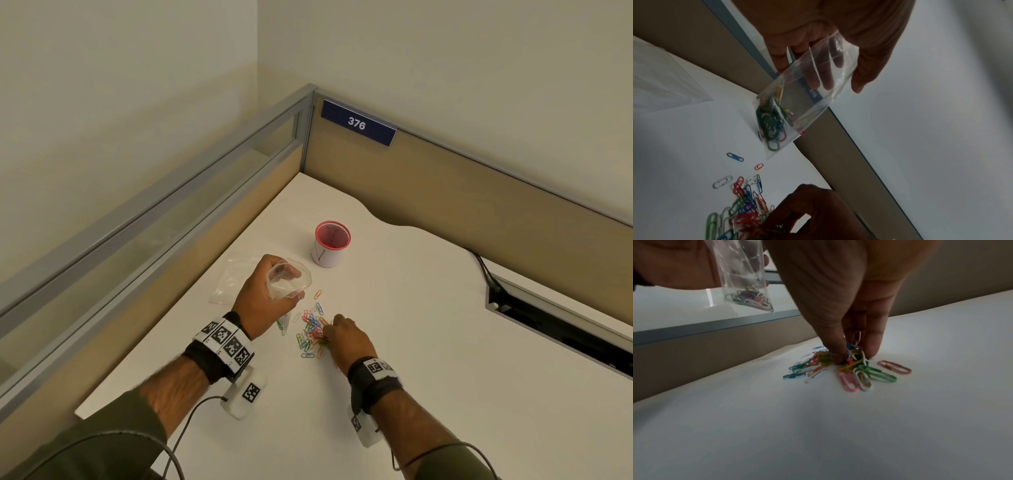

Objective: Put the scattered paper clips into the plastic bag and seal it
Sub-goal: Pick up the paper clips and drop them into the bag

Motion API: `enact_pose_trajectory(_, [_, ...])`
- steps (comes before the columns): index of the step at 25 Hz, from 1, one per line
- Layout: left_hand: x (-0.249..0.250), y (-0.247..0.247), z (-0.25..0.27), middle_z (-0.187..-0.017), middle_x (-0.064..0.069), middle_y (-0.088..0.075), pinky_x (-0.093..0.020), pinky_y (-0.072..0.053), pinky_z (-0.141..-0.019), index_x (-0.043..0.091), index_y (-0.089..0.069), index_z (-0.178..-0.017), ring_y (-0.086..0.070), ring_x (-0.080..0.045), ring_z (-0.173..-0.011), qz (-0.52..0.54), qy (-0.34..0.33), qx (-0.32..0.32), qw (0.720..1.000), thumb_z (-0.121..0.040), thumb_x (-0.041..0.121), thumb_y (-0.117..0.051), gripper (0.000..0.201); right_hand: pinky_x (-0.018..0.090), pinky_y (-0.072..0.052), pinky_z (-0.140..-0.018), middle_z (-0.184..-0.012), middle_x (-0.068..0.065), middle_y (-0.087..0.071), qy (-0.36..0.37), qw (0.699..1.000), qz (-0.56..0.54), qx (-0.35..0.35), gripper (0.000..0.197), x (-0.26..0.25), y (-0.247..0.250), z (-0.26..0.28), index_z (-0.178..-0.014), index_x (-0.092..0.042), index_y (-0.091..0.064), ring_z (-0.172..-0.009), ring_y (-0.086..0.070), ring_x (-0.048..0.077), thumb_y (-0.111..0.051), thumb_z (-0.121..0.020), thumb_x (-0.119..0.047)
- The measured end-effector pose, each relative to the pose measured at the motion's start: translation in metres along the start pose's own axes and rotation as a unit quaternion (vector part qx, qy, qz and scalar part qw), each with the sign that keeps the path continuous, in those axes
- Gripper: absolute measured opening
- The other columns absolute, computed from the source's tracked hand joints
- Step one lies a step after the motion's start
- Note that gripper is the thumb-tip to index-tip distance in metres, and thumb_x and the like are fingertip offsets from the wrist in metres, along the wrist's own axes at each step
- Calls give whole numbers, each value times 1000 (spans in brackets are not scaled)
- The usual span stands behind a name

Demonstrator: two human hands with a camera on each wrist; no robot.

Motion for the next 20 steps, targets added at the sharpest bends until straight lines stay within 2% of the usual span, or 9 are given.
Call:
enact_pose_trajectory(4, [0,-1,0,-117,1,-66,-43,-50,-107,25,-55,-110,-63,-15,-117,-3,10,-1,1000,-80,15,-83,42,35,-52,-80,-103,12,-58,-50,998,-46,5,17,15,9,-6,-100,-9,-62,-93,-61,30,-49,-92,-17])
enact_pose_trajectory(8, [3,-2,-1,-116,0,-66,-43,-49,-107,25,-56,-108,-63,-16,-116,5,2,-2,1000,-77,19,-82,41,32,-50,-82,-102,9,-66,-113,984,-140,13,13,37,17,1,-94,-9,-68,-94,-62,26,-58,-89,-13])
enact_pose_trajectory(10, [3,-5,-2,-115,0,-66,-43,-49,-107,24,-56,-108,-63,-16,-116,9,0,-6,1000,-76,21,-81,41,34,-55,-82,-93,7,-70,-130,969,-208,41,9,44,27,9,-87,-9,-70,-87,-65,25,-62,-86,-10])
enact_pose_trajectory(13, [3,-9,-4,-114,-1,-66,-44,-49,-107,24,-56,-108,-63,-17,-116,12,-5,-12,1000,-75,22,-80,41,41,-59,-78,-81,6,-70,-133,927,-333,113,6,46,59,26,-78,-10,-70,-76,-67,23,-69,-83,-6])
enact_pose_trajectory(17, [1,-17,-7,-113,0,-66,-42,-50,-106,24,-55,-108,-63,-18,-116,14,-4,-23,1000,-73,28,-81,44,29,-59,-72,-84,5,-69,-102,890,-399,198,2,28,125,46,-83,-10,-70,-73,-67,20,-69,-84,-8])
enact_pose_trajectory(20, [3,-24,-9,-113,3,-66,-37,-51,-104,25,-55,-109,-63,-15,-116,13,-8,-27,1000,-74,27,-82,44,14,-54,-65,-82,2,-69,-62,867,-429,244,2,9,173,54,-85,-11,-72,-67,-66,9,-70,-84,-10])
Point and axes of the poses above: each hand's wrist, its own z-axis away from the middle knuckle, its own y-axis out of the back of the hand, x = y × z, the point moved 9 cm from there along -z, towards the middle knuckle
